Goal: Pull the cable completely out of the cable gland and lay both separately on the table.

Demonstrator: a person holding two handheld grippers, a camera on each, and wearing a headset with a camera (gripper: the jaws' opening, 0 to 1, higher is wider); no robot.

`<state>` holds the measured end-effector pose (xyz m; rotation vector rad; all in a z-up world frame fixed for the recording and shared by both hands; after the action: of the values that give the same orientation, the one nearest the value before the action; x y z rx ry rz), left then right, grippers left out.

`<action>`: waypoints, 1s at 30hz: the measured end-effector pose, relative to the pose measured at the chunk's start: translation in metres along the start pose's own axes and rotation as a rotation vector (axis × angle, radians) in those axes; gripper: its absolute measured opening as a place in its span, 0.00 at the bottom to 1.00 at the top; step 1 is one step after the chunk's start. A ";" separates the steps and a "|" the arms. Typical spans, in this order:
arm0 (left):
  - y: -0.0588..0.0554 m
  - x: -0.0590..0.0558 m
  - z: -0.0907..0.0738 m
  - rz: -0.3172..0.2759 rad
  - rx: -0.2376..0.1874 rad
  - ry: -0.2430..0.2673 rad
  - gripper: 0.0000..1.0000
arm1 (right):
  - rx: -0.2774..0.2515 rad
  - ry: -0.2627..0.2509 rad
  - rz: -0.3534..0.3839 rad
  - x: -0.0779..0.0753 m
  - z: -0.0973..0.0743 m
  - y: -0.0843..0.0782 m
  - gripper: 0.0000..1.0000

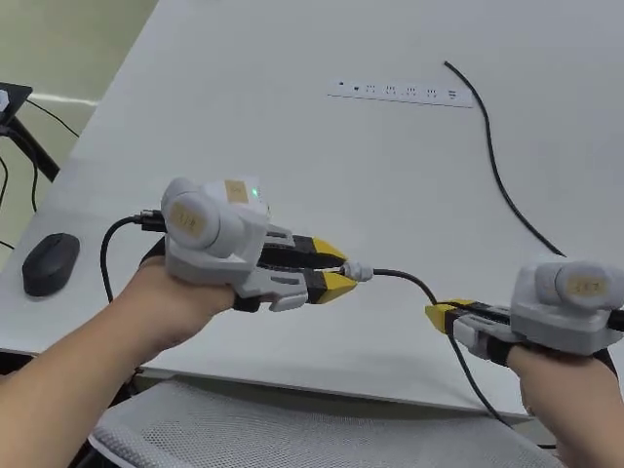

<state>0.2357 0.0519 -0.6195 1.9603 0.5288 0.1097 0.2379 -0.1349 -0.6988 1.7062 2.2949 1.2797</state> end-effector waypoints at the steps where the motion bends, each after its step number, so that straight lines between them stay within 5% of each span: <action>1: 0.000 0.000 0.000 -0.001 0.000 0.000 0.15 | 0.000 -0.004 0.030 -0.002 0.000 -0.002 0.02; 6: 0.000 0.000 -0.002 -0.001 -0.004 0.000 0.15 | 0.001 -0.009 0.214 -0.012 0.001 -0.013 0.02; 10: 0.000 0.000 -0.002 -0.001 -0.008 -0.001 0.15 | 0.012 -0.022 0.232 -0.016 0.002 -0.017 0.02; 12: -0.001 -0.001 -0.002 -0.002 -0.009 -0.002 0.15 | 0.022 -0.013 0.311 -0.016 0.003 -0.021 0.03; 30: 0.000 0.000 -0.007 -0.023 -0.022 0.004 0.15 | 0.032 -0.017 0.184 -0.011 0.002 -0.019 0.04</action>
<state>0.2338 0.0577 -0.6163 1.9325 0.5507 0.1049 0.2285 -0.1437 -0.7162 1.9711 2.2042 1.2566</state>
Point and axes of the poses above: the centre of the closed fingertips' face, and the gripper's own axes: z roughly forward along the fingers, x roughly to its left, y roughly out of its top, the point moved 6 cm from there along -z, roughly backward along the fingers, and after that the axes turned 1 degree about z, right-handed, at the moved point
